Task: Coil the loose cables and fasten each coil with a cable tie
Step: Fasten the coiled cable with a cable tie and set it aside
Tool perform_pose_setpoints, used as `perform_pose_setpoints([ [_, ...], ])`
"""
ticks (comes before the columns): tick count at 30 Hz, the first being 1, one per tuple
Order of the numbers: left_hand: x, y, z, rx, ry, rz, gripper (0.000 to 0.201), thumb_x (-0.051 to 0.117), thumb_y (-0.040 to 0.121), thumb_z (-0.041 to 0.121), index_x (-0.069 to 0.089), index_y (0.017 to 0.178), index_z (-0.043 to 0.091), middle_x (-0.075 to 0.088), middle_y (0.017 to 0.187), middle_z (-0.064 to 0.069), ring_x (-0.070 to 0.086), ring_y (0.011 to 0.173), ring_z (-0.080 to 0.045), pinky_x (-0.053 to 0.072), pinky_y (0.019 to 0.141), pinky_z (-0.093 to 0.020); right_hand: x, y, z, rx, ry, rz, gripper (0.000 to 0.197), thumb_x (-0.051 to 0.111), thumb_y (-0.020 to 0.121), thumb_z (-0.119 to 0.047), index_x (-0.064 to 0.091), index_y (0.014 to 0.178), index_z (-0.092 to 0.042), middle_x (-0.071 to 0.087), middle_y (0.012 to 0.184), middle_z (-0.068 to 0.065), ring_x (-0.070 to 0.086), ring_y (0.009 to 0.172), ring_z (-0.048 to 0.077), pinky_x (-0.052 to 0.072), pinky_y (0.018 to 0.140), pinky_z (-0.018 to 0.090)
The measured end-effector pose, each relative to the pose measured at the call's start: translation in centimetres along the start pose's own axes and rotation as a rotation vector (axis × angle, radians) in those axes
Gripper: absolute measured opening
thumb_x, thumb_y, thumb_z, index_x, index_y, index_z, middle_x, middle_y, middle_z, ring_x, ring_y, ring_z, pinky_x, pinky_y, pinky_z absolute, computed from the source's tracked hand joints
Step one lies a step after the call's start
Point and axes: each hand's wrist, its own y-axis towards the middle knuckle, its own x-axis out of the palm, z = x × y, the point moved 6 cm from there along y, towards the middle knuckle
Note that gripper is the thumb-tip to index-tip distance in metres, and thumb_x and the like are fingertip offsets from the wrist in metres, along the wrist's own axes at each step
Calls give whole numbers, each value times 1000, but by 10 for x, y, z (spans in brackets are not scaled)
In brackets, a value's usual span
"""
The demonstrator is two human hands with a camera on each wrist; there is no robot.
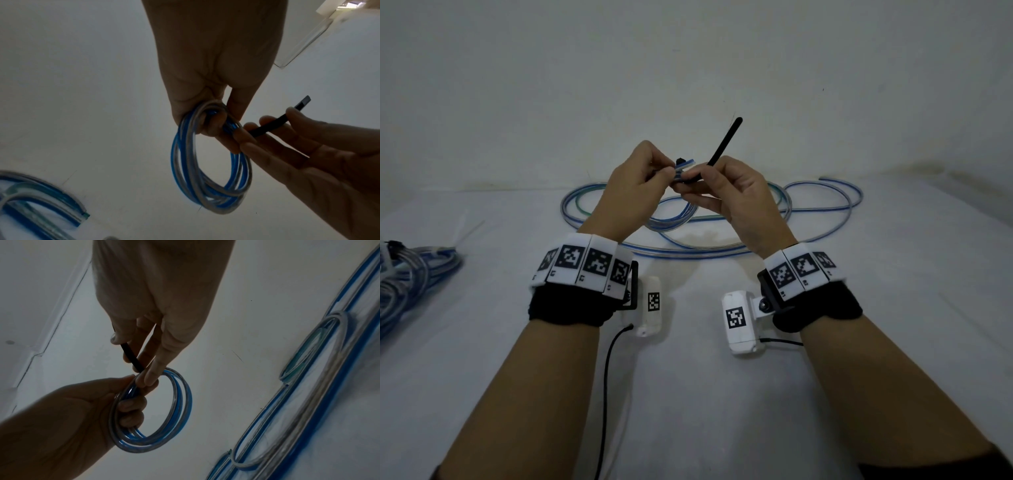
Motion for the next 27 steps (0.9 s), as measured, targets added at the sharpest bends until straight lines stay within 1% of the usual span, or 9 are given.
perform_pose_setpoints([
  [5,-3,2,-5,-86,-120,-8,17,52,90,8,50,76,18,57,72,-1,46,57,-9,39,59,-21,3,-1,0,1,-23,-24,17,42,98,-7,57,96,2,62,102,24,64,99,36,52,92,42],
  [9,-4,1,-2,-54,-167,16,17,56,88,1,55,77,15,59,72,1,50,53,1,40,55,-11,2,0,-2,10,-14,31,15,42,98,-6,56,94,-4,65,91,14,68,82,28,57,78,37],
  [11,-2,1,1,-22,-171,21,17,58,86,-1,57,79,14,64,80,-1,55,57,4,41,58,-11,-1,1,-3,9,13,87,13,43,98,-8,56,93,-8,67,86,13,67,71,23,57,67,32],
  [14,-3,1,5,40,-127,60,20,60,85,0,57,80,19,65,85,3,58,63,6,43,62,-11,-2,3,-5,30,55,126,23,42,99,-18,56,86,-5,65,84,13,61,62,19,51,59,27],
  [16,-5,1,6,72,-106,97,21,61,85,2,55,81,22,66,85,3,60,68,4,45,65,-14,-1,3,-4,58,94,138,20,43,99,-18,54,86,-7,64,78,10,54,53,15,46,54,24],
  [18,-8,1,7,92,-91,118,22,61,84,4,54,85,25,67,90,1,62,74,1,46,68,-16,-3,4,-4,85,147,150,10,47,96,-12,51,88,-12,63,71,6,47,48,12,42,52,21],
  [20,-9,1,7,101,-78,124,22,61,85,4,55,88,24,68,94,3,64,79,0,46,69,-15,-6,5,-4,136,189,165,10,49,95,-8,51,86,-12,62,67,4,43,45,10,41,49,19],
  [24,-8,1,10,130,-41,124,14,63,83,3,59,91,15,68,95,5,67,89,-7,51,81,-20,-7,5,2,253,152,181,26,47,97,-22,52,75,-9,59,58,4,38,41,10,34,45,18],
  [27,-8,0,11,146,-3,137,14,64,82,3,61,91,13,67,91,9,66,85,0,50,79,-16,-7,4,5,263,99,180,21,52,95,-18,55,76,-8,58,56,1,38,41,8,33,45,18],
])
